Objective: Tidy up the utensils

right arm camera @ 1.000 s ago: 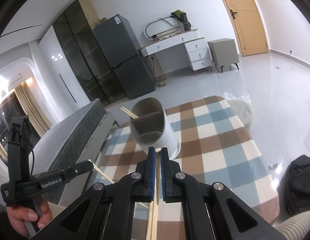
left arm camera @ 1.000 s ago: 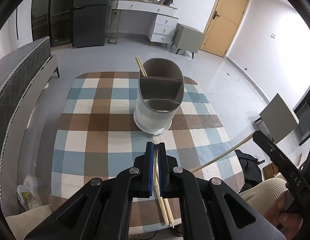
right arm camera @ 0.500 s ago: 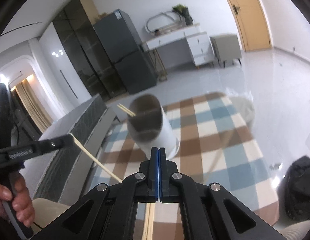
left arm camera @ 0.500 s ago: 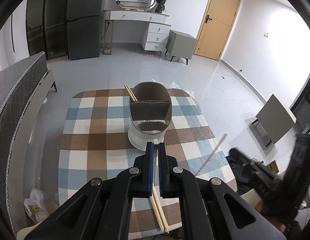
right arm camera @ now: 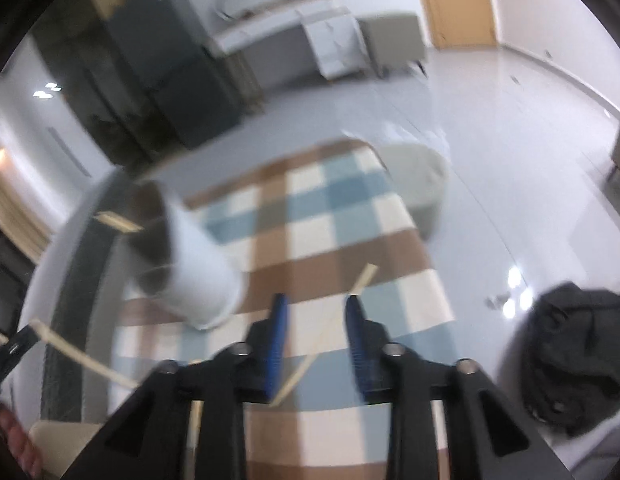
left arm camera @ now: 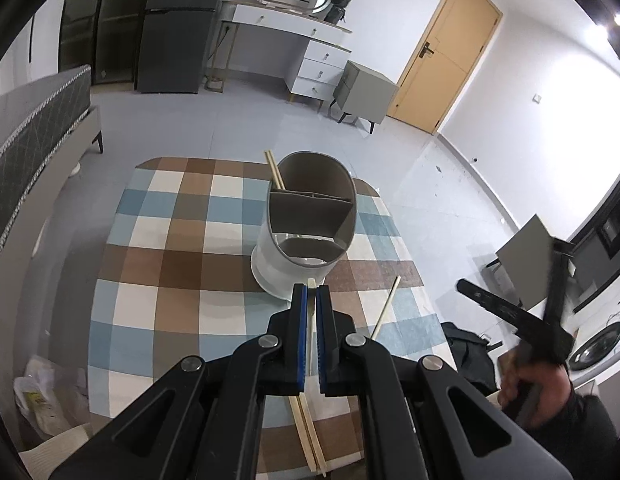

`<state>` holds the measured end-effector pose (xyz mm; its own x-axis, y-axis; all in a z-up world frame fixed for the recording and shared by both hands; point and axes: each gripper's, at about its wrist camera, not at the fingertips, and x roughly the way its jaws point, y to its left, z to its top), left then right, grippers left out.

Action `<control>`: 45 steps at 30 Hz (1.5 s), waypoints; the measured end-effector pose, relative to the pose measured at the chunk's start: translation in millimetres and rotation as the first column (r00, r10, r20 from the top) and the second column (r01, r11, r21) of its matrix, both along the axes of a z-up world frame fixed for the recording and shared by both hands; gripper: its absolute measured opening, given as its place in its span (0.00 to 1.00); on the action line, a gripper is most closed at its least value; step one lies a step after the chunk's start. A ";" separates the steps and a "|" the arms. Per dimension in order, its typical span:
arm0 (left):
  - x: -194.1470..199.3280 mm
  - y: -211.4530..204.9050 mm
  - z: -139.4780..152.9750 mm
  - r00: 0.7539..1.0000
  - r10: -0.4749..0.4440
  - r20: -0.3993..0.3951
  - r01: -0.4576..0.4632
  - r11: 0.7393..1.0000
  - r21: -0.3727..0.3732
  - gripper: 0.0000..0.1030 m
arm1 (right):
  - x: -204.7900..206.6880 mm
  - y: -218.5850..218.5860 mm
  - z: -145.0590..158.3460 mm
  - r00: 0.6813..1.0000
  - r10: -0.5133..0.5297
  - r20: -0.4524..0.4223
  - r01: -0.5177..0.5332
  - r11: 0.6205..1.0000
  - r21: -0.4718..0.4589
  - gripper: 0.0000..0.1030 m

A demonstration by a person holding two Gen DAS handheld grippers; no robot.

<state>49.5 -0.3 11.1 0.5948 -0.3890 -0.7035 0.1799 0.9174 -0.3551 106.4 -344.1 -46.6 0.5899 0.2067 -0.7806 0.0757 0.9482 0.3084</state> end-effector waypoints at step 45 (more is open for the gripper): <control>8.6 17.4 -13.6 0.999 -0.010 -0.031 0.009 0.999 -0.050 0.00 | -23.8 87.5 20.5 0.955 0.173 0.241 -0.161 0.985 -0.069 0.05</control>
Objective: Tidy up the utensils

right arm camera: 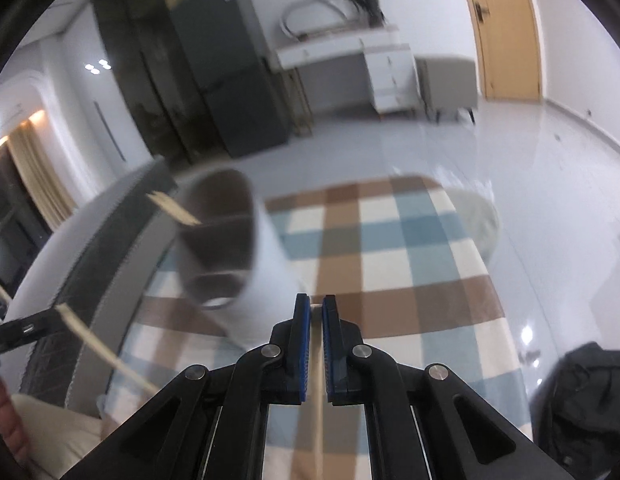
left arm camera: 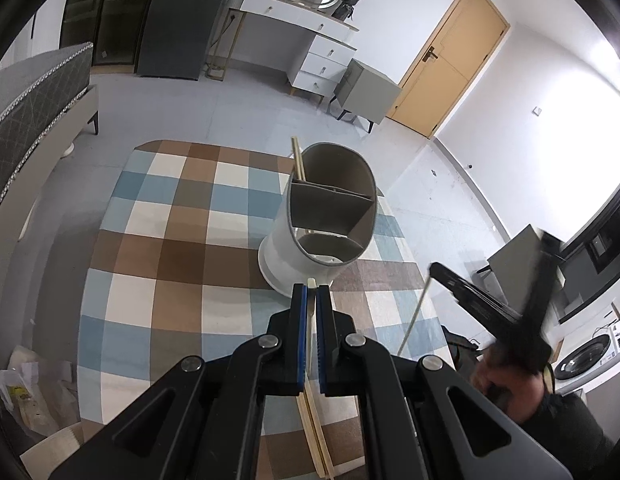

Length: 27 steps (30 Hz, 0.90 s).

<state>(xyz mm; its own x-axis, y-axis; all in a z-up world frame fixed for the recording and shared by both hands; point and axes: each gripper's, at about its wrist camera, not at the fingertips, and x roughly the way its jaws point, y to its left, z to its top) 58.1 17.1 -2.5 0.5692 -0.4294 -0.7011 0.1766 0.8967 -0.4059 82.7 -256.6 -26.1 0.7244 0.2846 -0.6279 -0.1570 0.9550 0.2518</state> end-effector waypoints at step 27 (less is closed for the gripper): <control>-17.8 -20.7 66.9 0.997 -0.002 0.082 -0.005 0.997 0.079 0.00 | -53.7 16.7 68.8 0.972 0.092 0.214 -0.115 0.989 0.093 0.05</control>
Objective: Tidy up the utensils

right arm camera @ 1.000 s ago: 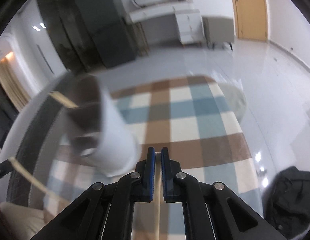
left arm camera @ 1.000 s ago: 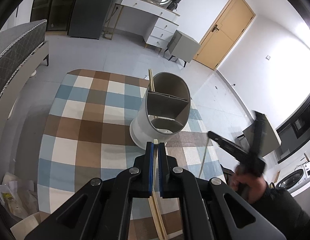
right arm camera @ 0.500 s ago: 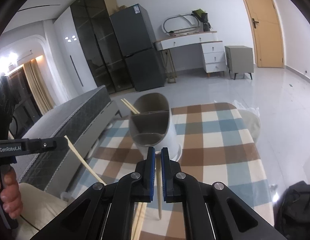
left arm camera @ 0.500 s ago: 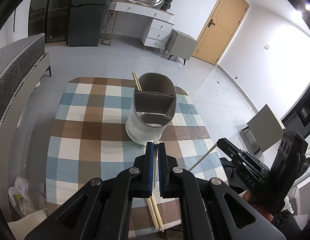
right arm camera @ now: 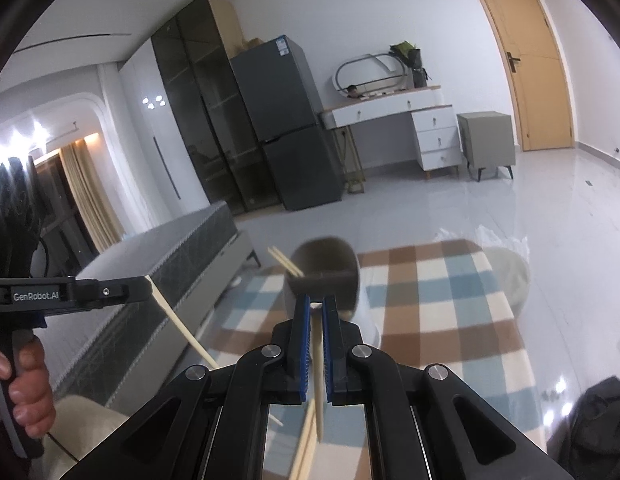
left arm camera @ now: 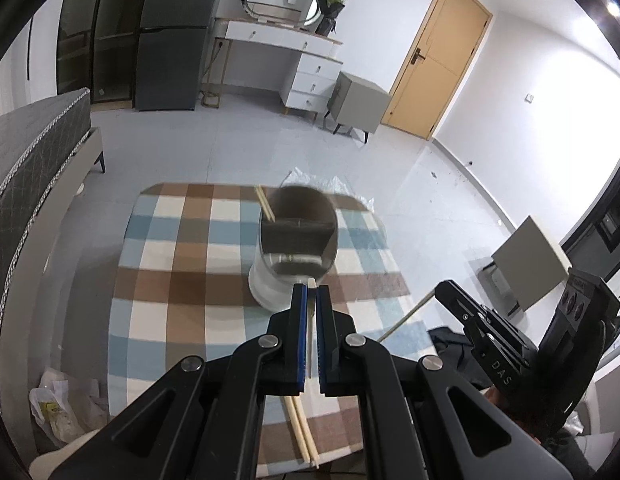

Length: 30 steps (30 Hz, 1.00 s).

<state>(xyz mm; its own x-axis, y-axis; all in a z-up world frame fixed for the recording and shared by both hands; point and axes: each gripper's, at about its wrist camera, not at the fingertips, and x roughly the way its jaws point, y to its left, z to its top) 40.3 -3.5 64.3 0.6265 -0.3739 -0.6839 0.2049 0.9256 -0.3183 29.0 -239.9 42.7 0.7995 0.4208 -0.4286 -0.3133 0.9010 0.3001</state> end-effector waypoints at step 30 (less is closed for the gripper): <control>151.1 9.4 27.2 0.996 0.051 0.072 -0.041 0.991 -0.130 0.00 | 154.9 62.8 78.6 0.980 0.132 0.147 -0.102 0.975 -0.198 0.05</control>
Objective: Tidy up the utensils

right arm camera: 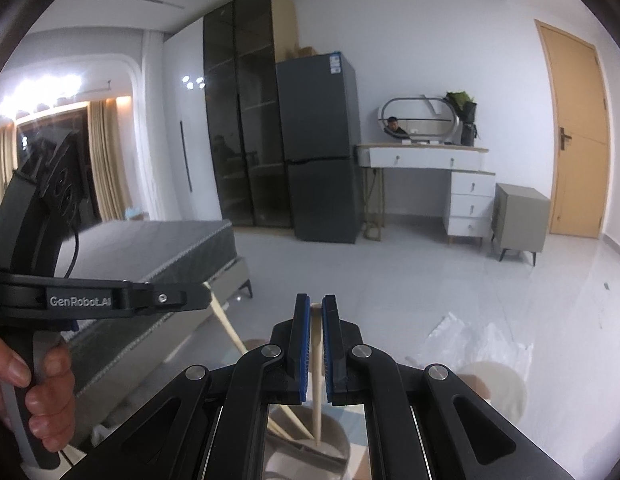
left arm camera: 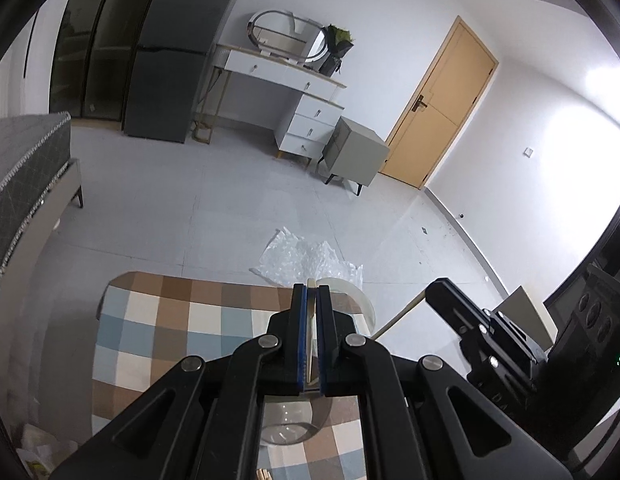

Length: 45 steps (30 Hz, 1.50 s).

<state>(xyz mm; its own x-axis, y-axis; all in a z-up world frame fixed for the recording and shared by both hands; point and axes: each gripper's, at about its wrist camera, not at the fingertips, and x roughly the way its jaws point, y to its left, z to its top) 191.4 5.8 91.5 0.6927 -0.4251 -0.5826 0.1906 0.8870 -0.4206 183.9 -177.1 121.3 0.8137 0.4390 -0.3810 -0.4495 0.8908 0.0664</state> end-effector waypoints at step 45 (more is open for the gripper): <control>-101.8 11.6 -4.9 0.989 0.145 -0.017 -0.140 0.976 0.169 0.69 | -121.0 -59.0 -24.4 0.994 -0.068 -0.084 0.083 0.977 0.198 0.78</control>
<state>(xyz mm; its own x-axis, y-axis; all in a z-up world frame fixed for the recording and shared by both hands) 89.5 17.4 86.7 0.7208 -0.2180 -0.6580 0.0469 0.9624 -0.2675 62.9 -236.0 96.9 0.8194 0.4511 -0.3536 -0.3681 0.8871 0.2785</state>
